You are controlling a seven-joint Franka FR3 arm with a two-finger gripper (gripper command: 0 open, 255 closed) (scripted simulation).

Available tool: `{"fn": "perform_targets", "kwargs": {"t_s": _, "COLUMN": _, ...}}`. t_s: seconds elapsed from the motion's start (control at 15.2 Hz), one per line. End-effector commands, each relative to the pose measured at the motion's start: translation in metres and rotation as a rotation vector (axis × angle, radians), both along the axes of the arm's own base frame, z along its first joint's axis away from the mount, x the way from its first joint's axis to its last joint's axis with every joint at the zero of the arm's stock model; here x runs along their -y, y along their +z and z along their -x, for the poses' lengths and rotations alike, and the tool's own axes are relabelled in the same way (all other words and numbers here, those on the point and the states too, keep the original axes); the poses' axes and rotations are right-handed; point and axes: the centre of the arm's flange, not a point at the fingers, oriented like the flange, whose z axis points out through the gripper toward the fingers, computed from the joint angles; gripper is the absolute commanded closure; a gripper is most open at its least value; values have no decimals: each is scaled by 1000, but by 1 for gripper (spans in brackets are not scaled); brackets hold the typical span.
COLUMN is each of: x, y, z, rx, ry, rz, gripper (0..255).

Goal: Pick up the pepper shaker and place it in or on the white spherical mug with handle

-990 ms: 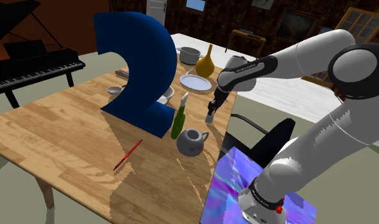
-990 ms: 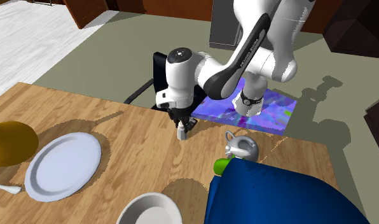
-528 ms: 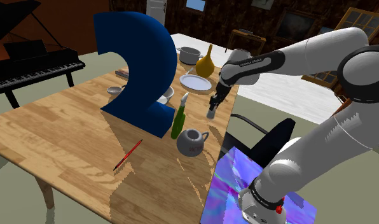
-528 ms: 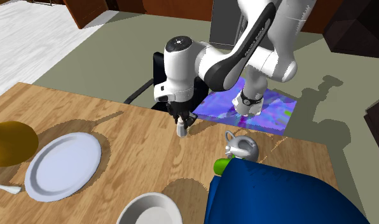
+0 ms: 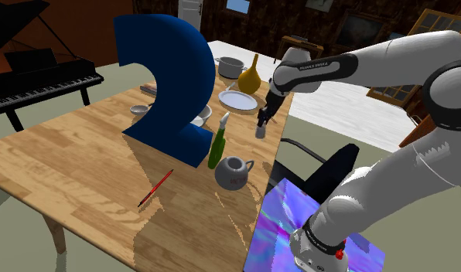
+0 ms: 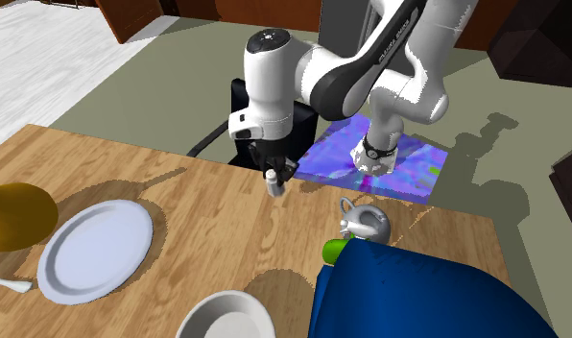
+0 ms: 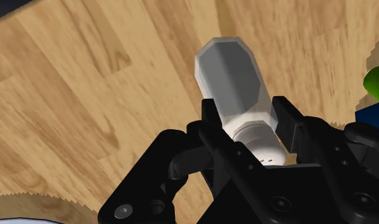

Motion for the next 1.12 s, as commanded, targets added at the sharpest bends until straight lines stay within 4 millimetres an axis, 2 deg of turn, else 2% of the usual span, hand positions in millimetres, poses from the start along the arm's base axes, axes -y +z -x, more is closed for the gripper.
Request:
{"fn": "perform_targets", "kwargs": {"t_s": 0.0, "x": 0, "y": 10, "z": 0, "rx": -1, "ry": 0, "rz": 0, "gripper": 255}}
{"fn": "perform_targets", "kwargs": {"t_s": 1.06, "x": 0, "y": 92, "z": 0, "rx": -1, "ry": 0, "rz": 0, "gripper": 255}}
